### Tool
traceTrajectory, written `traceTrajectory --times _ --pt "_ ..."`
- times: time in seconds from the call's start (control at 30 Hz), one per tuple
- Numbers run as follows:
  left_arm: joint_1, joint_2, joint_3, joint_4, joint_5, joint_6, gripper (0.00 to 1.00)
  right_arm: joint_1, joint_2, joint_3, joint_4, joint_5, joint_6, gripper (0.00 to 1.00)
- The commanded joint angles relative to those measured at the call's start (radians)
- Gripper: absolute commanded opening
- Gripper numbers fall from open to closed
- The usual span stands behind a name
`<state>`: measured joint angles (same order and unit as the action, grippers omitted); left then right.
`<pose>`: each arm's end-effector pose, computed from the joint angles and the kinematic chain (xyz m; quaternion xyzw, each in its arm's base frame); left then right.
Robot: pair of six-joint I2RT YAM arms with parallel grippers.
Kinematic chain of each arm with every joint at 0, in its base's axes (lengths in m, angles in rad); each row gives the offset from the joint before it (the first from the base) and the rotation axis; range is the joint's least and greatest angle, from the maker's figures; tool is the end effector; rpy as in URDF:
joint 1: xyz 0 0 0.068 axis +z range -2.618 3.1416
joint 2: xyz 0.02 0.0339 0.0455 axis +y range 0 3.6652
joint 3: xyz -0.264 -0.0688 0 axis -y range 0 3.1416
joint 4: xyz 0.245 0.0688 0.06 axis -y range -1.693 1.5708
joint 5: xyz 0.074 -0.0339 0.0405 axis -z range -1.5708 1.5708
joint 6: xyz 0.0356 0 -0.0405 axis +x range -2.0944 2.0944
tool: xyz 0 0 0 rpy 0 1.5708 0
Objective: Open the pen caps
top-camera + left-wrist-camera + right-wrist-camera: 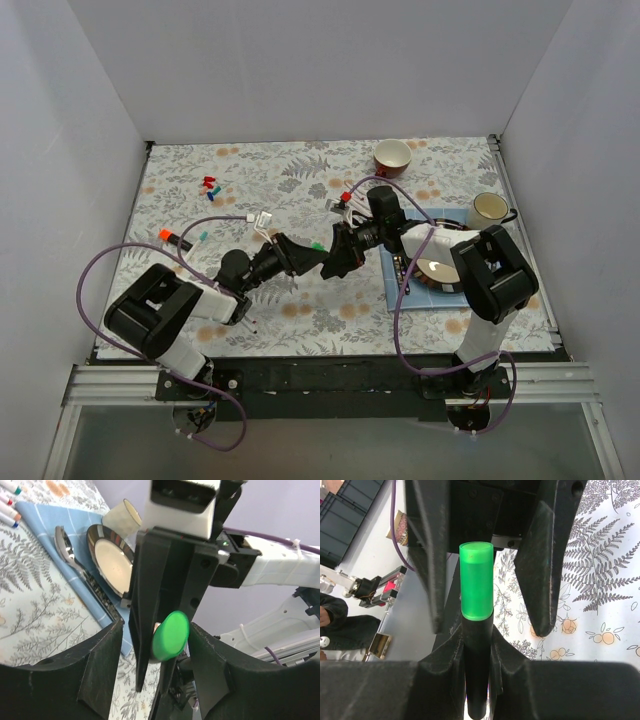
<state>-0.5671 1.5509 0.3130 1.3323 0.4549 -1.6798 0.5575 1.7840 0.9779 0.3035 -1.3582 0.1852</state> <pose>0.2084 -0.1513 0.1755 -0.2046 0.6448 -0.7154 0.1749 0.2873 0.2201 0.1970 -0.4382 0.5990 0.6475 0.1729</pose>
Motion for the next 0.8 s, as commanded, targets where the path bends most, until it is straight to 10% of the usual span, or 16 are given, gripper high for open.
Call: traceTrajectory --times 0.0,0.43,0.63,0.77 --pt "-0.005 -0.003 0.058 0.489 -0.002 0.025 0.52 0.002 0.017 -0.007 0.068 -0.028 0.033 0.01" --pt "-0.031 0.015 0.074 0.492 0.004 0.017 0.41 -0.008 0.023 -0.007 0.082 -0.022 0.051 0.01" --pt "-0.043 0.026 0.092 0.502 -0.004 0.023 0.02 -0.016 0.032 -0.013 0.106 -0.016 0.076 0.01" --pt "-0.033 -0.057 0.092 0.409 -0.036 0.116 0.02 -0.018 0.031 -0.024 0.141 -0.021 0.103 0.01"
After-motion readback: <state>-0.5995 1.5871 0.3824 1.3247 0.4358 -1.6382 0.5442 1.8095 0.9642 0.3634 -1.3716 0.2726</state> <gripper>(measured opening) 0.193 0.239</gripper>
